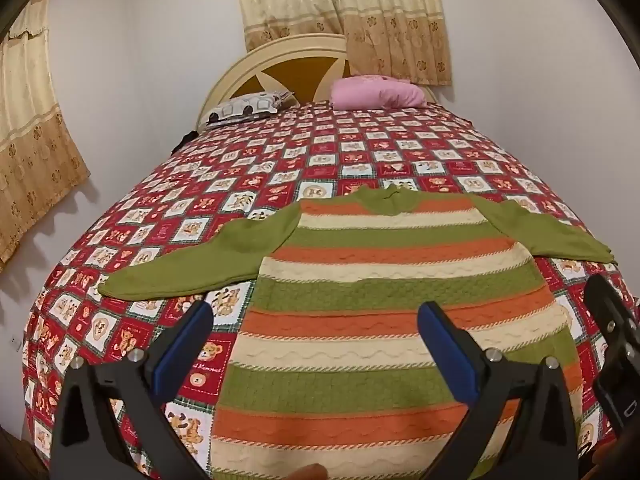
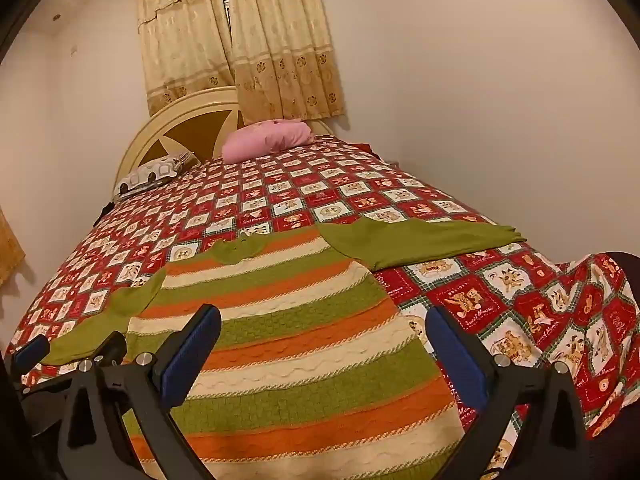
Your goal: Fold small clothes
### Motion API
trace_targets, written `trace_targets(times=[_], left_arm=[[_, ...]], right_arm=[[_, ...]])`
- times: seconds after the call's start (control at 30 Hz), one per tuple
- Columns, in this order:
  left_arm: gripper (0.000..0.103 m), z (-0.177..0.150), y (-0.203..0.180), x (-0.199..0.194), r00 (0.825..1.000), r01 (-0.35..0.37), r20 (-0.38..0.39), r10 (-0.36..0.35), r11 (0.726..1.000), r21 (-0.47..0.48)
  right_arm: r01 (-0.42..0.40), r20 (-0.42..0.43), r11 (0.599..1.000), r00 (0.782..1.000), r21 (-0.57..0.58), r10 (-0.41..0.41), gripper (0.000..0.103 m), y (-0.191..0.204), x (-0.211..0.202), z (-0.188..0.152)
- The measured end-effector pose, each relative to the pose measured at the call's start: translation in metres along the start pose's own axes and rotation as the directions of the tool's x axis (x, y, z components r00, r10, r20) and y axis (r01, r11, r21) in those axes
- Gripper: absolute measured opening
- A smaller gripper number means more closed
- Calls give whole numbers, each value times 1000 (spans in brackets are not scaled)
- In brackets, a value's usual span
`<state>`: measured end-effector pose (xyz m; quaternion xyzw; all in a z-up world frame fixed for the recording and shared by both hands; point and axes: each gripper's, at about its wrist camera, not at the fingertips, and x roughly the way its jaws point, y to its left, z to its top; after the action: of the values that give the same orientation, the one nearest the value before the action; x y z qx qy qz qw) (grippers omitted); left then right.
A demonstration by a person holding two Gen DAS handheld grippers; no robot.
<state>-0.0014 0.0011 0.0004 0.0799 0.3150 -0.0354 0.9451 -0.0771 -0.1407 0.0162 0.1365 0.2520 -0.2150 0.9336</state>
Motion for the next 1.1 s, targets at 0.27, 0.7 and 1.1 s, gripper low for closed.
trace_targets(times=[0.27, 0.7, 1.1], left_arm=[[103, -3, -11, 0, 999, 25, -23, -25, 1000, -1], [103, -6, -2, 11, 998, 46, -46, -47, 999, -23], [103, -10, -3, 12, 997, 50, -50, -51, 999, -21]], right_arm=[[6, -5, 1000, 1000, -3, -7, 102, 1, 3, -2], [34, -22, 999, 999, -33, -35, 102, 3, 7, -6], [42, -27, 998, 999, -39, -43, 102, 4, 9, -6]])
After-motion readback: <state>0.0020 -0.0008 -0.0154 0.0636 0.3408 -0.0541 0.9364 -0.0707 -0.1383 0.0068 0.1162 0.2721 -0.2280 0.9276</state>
